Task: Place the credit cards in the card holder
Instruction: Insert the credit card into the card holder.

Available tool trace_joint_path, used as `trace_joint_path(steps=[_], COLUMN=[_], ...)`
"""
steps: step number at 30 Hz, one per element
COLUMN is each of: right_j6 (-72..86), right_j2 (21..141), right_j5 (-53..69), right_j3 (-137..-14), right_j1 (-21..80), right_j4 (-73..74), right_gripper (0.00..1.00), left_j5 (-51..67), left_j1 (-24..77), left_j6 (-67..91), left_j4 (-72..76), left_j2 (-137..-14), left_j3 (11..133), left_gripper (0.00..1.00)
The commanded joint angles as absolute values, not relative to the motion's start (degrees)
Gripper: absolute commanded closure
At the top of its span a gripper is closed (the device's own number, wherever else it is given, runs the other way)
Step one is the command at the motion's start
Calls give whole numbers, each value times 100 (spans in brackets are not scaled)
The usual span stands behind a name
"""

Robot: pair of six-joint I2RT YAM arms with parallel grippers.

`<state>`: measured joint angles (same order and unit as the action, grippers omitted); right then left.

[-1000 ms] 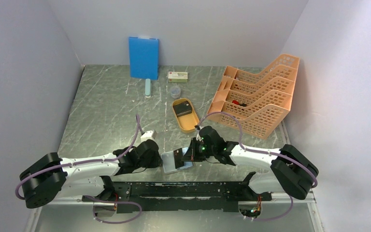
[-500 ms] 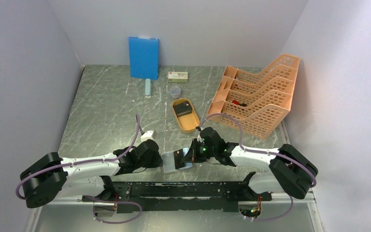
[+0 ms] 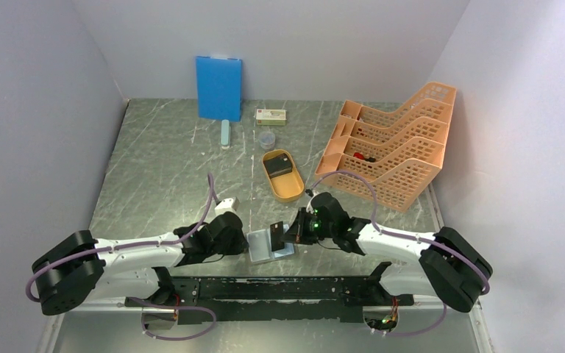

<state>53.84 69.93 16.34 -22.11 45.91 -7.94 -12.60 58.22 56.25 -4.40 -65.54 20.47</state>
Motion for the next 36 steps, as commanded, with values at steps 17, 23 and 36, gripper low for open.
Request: trace_joint_path(steps=[17, 23, 36], right_j6=[5633, 5704, 6007], right_j2=[7068, 7258, 7438], right_j5=[1880, 2006, 2232], right_j3=[-2031, -1960, -1762], right_j1=[4553, 4553, 4553], right_j4=[-1283, -1438, -1970], right_gripper=[100, 100, 100], left_j5=[-1427, -1403, -1398], left_j1=[5783, 5787, 5788], left_j6=[5502, 5511, 5546], left_j4=[-872, -845, -817], left_j2=[-6748, -6770, -6740], left_j3=[1939, 1920, 1865], left_gripper=[87, 88, 88])
